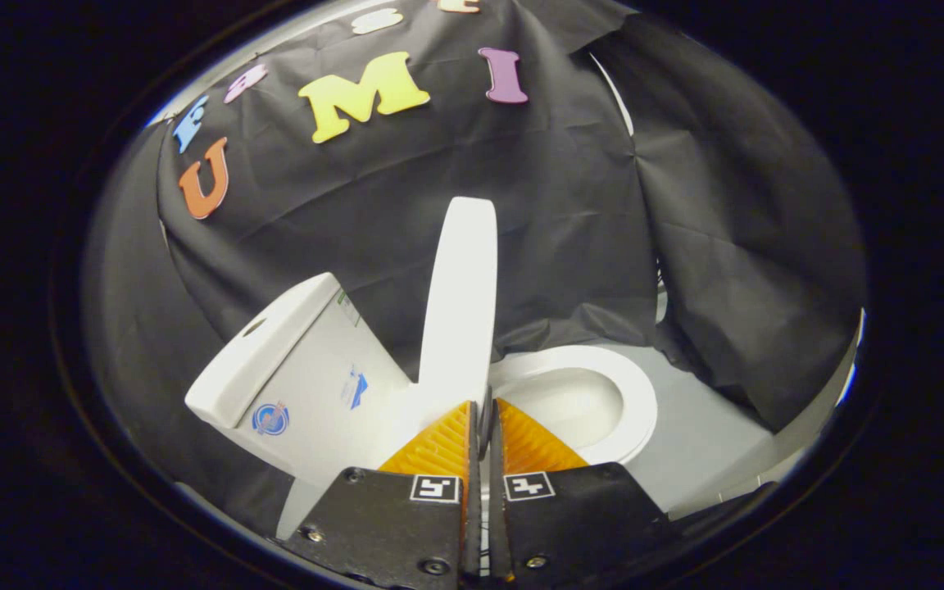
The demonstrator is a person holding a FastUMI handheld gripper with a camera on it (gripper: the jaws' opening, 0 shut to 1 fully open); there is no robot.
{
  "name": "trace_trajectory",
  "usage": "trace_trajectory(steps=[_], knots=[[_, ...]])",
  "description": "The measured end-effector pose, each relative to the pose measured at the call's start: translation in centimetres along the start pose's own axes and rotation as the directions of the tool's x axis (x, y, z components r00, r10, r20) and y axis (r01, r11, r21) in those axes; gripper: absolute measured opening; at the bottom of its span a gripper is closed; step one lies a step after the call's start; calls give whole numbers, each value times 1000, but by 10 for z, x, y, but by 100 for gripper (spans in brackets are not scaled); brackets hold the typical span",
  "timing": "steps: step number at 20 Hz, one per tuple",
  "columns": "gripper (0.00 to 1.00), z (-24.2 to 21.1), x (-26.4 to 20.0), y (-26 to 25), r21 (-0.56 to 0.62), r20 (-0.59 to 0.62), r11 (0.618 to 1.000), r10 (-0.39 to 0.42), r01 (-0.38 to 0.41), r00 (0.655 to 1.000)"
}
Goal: Open the toilet lid.
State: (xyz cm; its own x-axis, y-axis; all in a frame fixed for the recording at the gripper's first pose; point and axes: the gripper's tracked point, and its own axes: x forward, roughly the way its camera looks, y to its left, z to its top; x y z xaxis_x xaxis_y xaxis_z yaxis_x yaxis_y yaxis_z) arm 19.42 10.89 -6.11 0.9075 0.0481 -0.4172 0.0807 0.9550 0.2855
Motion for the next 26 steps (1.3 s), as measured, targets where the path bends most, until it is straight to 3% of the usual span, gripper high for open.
trace_trajectory(steps=[9,26], knots=[[8,0,-1,29,-70,5,997,-44,44,999],[11,-7,-7,101,-252,86,965,-51,71,995]])
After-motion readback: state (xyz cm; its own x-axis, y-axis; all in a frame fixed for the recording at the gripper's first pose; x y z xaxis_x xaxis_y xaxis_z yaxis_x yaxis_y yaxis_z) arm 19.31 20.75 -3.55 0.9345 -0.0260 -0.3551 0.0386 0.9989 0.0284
